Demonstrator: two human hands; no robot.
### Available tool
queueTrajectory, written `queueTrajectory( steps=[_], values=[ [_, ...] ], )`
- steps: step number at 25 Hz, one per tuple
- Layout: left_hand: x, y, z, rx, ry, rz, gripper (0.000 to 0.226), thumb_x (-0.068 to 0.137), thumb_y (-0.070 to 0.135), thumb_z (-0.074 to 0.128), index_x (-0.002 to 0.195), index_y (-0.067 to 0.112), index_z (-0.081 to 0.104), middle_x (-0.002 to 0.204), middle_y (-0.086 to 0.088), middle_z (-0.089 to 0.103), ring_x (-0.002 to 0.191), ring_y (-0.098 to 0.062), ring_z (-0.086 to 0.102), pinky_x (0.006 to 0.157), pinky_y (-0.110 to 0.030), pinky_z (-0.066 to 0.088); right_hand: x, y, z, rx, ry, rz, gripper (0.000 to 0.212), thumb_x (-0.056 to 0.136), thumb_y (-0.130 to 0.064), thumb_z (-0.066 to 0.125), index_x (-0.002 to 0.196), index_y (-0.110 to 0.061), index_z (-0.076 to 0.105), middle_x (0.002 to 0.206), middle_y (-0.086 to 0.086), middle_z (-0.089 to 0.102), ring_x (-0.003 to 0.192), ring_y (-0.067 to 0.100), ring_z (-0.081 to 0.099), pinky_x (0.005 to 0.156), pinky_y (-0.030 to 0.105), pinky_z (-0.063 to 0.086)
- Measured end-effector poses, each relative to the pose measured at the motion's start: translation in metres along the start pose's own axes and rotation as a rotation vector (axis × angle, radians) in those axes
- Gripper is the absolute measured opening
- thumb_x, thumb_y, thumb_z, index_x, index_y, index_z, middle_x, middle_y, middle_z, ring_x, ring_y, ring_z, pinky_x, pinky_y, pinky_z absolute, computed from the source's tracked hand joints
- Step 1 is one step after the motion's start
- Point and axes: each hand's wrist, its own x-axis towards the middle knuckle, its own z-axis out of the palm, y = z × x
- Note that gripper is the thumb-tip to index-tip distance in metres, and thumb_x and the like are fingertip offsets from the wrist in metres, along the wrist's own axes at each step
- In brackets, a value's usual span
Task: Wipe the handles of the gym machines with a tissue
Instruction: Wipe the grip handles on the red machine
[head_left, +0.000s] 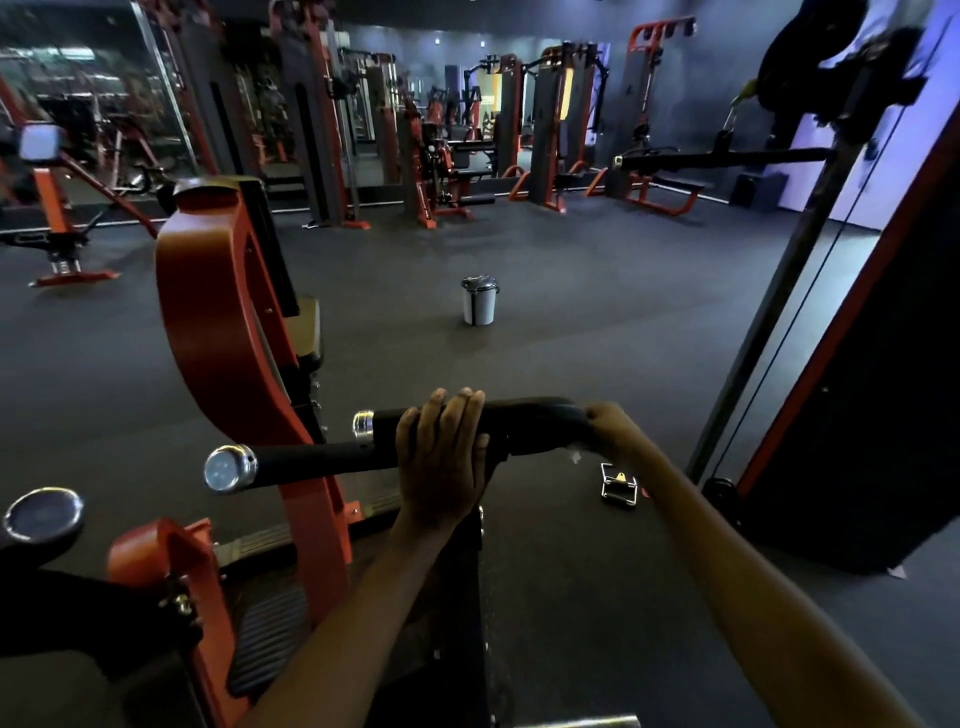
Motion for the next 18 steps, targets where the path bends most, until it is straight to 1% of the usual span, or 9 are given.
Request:
queueTrajectory(
  steps=[2, 4, 6, 8, 9, 11, 13, 16, 18],
  values=[
    [0.001, 0.001, -0.001, -0.014, -0.01, -0.007, 0.04, 0.103, 0.032, 0.024, 0.128, 0.014, 0.049, 0.128, -0.002, 0.048, 0.121, -0.026, 0.046, 0.108, -0.039, 0.02, -0.014, 0.004, 0.002, 0.135, 0.212, 0.013, 0.013, 0.077, 0.006, 0.06, 0.081, 0.004, 0.072, 0.05, 0.001, 0.06, 0.043, 0.003, 0.051, 0.057, 0.027, 0.049],
    [0.001, 0.001, -0.001, -0.021, -0.015, -0.014, 0.04, 0.103, 0.031, 0.023, 0.128, 0.014, 0.049, 0.127, -0.002, 0.048, 0.121, -0.026, 0.046, 0.108, -0.039, 0.021, -0.039, -0.006, -0.001, 0.213, 0.363, -0.031, 0.024, 0.08, 0.007, 0.057, 0.093, -0.003, 0.074, 0.061, 0.003, 0.066, 0.052, 0.007, 0.057, 0.056, 0.022, 0.048],
    [0.001, 0.001, -0.002, -0.036, -0.025, -0.015, 0.038, 0.103, 0.03, 0.025, 0.128, 0.014, 0.049, 0.127, -0.002, 0.049, 0.121, -0.026, 0.046, 0.109, -0.039, 0.021, -0.074, -0.025, 0.003, 0.205, 0.482, -0.237, 0.024, 0.085, 0.005, 0.059, 0.104, -0.005, 0.07, 0.082, 0.005, 0.068, 0.063, 0.008, 0.058, 0.055, 0.01, 0.047],
    [0.001, 0.001, -0.003, -0.047, -0.043, -0.017, 0.037, 0.102, 0.028, 0.028, 0.129, 0.013, 0.049, 0.127, -0.004, 0.053, 0.122, -0.027, 0.046, 0.109, -0.04, 0.021, -0.1, -0.042, 0.013, 0.097, 0.606, -0.582, 0.026, 0.083, 0.004, 0.064, 0.106, -0.005, 0.069, 0.093, 0.006, 0.068, 0.079, 0.011, 0.059, 0.067, 0.015, 0.049],
    [0.001, 0.001, -0.004, -0.049, -0.049, -0.021, 0.037, 0.101, 0.028, 0.03, 0.129, 0.013, 0.049, 0.126, -0.005, 0.055, 0.123, -0.028, 0.046, 0.11, -0.04, 0.021, -0.106, -0.045, 0.021, -0.034, 0.668, -0.718, 0.026, 0.081, 0.003, 0.065, 0.106, -0.005, 0.069, 0.095, 0.005, 0.067, 0.088, 0.014, 0.057, 0.072, 0.019, 0.048],
    [-0.001, 0.002, -0.007, -0.06, -0.065, -0.026, 0.038, 0.1, 0.027, 0.031, 0.13, 0.012, 0.048, 0.128, -0.006, 0.054, 0.125, -0.029, 0.044, 0.111, -0.04, 0.02, -0.102, -0.036, 0.031, -0.144, 0.726, -0.839, 0.026, 0.08, 0.003, 0.066, 0.105, -0.005, 0.069, 0.096, 0.004, 0.066, 0.094, 0.015, 0.054, 0.074, 0.02, 0.047],
    [-0.001, 0.004, -0.011, -0.067, -0.099, -0.032, 0.039, 0.101, 0.028, 0.028, 0.133, 0.012, 0.046, 0.133, -0.006, 0.047, 0.129, -0.03, 0.041, 0.112, -0.04, 0.017, -0.096, -0.024, 0.031, 0.02, 0.744, -0.761, 0.024, 0.082, 0.002, 0.064, 0.103, -0.009, 0.068, 0.093, 0.002, 0.065, 0.089, 0.014, 0.058, 0.071, 0.026, 0.052],
    [0.002, 0.004, -0.014, -0.074, -0.134, -0.05, 0.043, 0.103, 0.031, 0.022, 0.135, 0.011, 0.043, 0.135, -0.007, 0.047, 0.131, -0.03, 0.039, 0.114, -0.04, 0.015, -0.091, -0.024, 0.027, 0.232, 0.74, -0.49, 0.02, 0.088, -0.001, 0.058, 0.103, -0.012, 0.065, 0.088, 0.003, 0.064, 0.083, 0.021, 0.064, 0.07, 0.035, 0.055],
    [-0.001, 0.005, -0.016, -0.083, -0.144, -0.054, 0.043, 0.104, 0.032, 0.021, 0.135, 0.011, 0.044, 0.133, -0.009, 0.052, 0.131, -0.03, 0.04, 0.114, -0.041, 0.017, -0.099, -0.036, 0.037, 0.225, 0.71, -0.433, 0.024, 0.092, -0.002, 0.052, 0.113, -0.006, 0.063, 0.101, 0.007, 0.064, 0.094, 0.023, 0.063, 0.077, 0.031, 0.054]
  ],
)
